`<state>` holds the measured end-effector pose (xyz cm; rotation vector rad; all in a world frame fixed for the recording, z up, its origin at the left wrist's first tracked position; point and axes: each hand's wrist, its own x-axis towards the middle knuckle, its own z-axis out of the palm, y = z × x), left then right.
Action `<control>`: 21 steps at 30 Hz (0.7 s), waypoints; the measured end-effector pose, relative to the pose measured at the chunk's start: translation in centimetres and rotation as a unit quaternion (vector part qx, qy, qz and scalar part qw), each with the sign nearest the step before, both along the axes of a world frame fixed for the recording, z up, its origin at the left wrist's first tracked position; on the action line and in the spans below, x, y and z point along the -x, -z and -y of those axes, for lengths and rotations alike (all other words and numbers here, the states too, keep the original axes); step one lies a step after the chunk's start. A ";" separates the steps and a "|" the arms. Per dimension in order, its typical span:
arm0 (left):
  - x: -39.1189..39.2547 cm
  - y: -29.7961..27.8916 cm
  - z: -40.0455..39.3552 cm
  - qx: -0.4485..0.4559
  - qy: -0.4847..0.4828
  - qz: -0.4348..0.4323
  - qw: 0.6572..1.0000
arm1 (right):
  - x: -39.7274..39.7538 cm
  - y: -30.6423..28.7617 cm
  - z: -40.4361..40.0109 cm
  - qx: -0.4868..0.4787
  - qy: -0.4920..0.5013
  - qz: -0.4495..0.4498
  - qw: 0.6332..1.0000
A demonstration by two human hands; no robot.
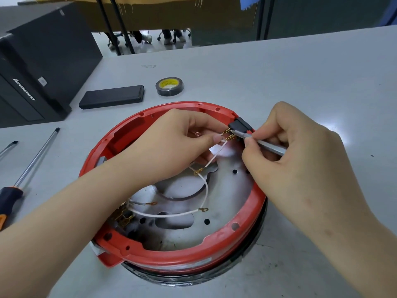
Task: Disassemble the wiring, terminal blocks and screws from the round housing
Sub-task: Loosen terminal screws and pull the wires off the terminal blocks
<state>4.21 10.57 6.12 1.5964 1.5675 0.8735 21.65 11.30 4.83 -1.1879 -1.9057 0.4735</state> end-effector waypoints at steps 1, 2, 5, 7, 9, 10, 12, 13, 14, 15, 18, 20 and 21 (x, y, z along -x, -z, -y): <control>0.0 0.0 0.0 -0.003 0.001 -0.002 1.000 | 0.0 0.0 0.0 0.000 0.003 -0.001 1.000; 0.0 0.0 0.0 -0.005 0.001 -0.003 1.000 | 0.0 0.0 0.0 0.001 0.005 -0.001 1.000; -0.1 0.0 0.0 -0.004 -0.002 -0.001 1.000 | 0.2 0.1 0.0 -0.008 0.006 0.000 1.000; -0.1 0.0 0.0 -0.002 -0.005 0.000 1.000 | 0.3 0.1 -0.1 -0.016 0.005 -0.001 1.000; -0.1 0.1 0.0 0.001 -0.008 0.002 1.000 | 0.2 0.2 -0.2 -0.018 0.007 0.003 1.000; -0.1 0.1 -0.1 0.002 -0.009 0.002 1.000 | 0.2 0.2 -0.2 -0.019 0.009 0.004 1.000; -0.1 0.1 -0.1 0.002 -0.014 0.005 1.000 | 0.2 0.2 -0.3 -0.019 0.010 -0.004 1.000; -0.1 0.1 -0.1 0.000 -0.017 0.008 1.000 | 0.2 0.1 -0.4 -0.017 0.009 -0.012 1.000; -0.1 0.1 0.0 -0.002 -0.020 0.012 1.000 | 0.2 0.0 -0.4 -0.011 0.008 -0.023 1.000; -0.1 0.1 0.0 -0.005 -0.023 0.017 1.000 | 0.1 -0.1 -0.5 -0.003 0.006 -0.038 0.999; -0.1 0.1 0.0 -0.015 -0.029 0.027 0.999 | 0.0 -0.4 -0.6 0.038 -0.006 -0.079 0.996; -0.1 0.0 0.0 -0.019 -0.030 0.033 0.999 | 0.0 -0.5 -0.5 0.059 -0.015 -0.097 0.993; -0.1 0.0 0.0 -0.021 -0.031 0.037 0.999 | 0.0 -0.6 -0.5 0.069 -0.018 -0.104 0.992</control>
